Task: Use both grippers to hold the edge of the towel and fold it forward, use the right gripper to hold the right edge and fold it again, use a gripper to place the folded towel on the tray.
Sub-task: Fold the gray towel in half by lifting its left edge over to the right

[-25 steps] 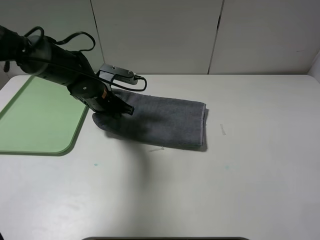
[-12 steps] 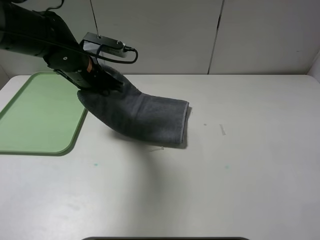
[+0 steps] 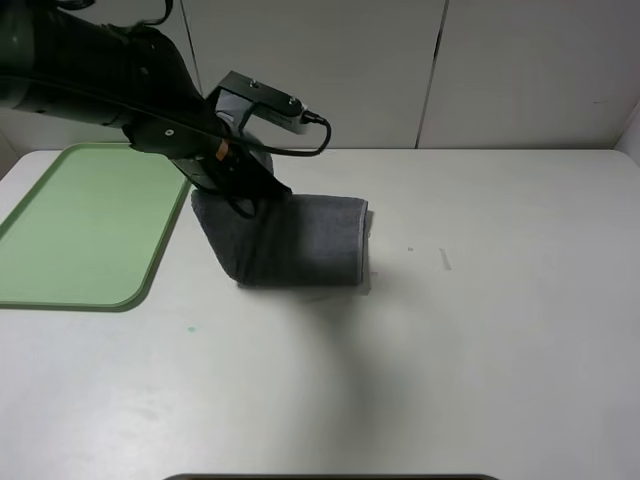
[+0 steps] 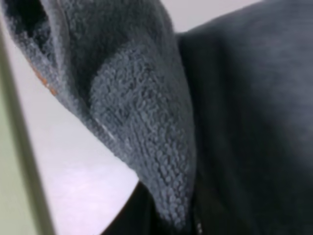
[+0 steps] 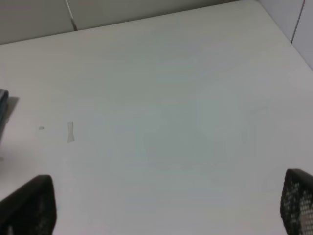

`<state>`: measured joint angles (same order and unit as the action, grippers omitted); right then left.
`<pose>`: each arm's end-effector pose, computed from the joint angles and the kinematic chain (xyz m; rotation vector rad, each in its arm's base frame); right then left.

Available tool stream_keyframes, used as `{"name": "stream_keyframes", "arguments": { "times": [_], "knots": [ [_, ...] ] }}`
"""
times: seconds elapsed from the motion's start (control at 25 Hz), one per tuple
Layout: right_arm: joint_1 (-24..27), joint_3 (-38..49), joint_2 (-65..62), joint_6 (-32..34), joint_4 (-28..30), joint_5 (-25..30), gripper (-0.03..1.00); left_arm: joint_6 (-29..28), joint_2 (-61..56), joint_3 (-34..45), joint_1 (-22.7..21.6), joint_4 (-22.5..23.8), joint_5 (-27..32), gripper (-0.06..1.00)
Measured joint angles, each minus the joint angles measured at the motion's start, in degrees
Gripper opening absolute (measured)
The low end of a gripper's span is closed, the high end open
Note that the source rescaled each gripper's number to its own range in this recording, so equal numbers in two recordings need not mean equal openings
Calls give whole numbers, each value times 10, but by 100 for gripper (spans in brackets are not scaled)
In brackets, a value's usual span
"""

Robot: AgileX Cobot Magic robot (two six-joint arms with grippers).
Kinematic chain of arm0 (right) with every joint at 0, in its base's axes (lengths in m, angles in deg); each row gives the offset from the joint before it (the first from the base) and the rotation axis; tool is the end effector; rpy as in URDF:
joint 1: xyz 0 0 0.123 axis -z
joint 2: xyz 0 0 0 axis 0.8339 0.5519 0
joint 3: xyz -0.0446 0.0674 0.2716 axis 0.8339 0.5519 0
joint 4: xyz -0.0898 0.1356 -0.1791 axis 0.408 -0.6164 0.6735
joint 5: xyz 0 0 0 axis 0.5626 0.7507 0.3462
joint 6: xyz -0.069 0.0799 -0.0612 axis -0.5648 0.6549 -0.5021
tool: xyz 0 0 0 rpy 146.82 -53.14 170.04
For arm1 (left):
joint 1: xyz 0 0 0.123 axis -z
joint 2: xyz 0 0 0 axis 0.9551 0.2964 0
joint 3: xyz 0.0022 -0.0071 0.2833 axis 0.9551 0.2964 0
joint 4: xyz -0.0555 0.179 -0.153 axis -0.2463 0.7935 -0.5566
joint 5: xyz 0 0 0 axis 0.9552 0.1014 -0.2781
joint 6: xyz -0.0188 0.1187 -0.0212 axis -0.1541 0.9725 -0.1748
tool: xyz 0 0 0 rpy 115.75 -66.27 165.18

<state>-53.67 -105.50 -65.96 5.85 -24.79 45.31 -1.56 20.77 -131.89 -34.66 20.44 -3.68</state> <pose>0.0166 -0.0066 0.2612 0.1760 1.9990 -0.0172 0.3255 -0.2189 0.1724 0.6691 2.3446 -0.0167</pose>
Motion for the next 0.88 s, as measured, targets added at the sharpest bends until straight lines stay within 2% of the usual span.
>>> {"name": "stream_keyframes", "arguments": {
  "times": [0.2, 0.56, 0.88],
  "knots": [
    [0, 0, 0, 0, 0, 0, 100, 0, 9, 0, 40, -1, -20, 7],
    [0, 0, 0, 0, 0, 0, 100, -1, 41, 0, 48, -4, -165, 7],
    [0, 0, 0, 0, 0, 0, 100, -1, 72, -6, 48, -5, -181, 7]
  ]
}}
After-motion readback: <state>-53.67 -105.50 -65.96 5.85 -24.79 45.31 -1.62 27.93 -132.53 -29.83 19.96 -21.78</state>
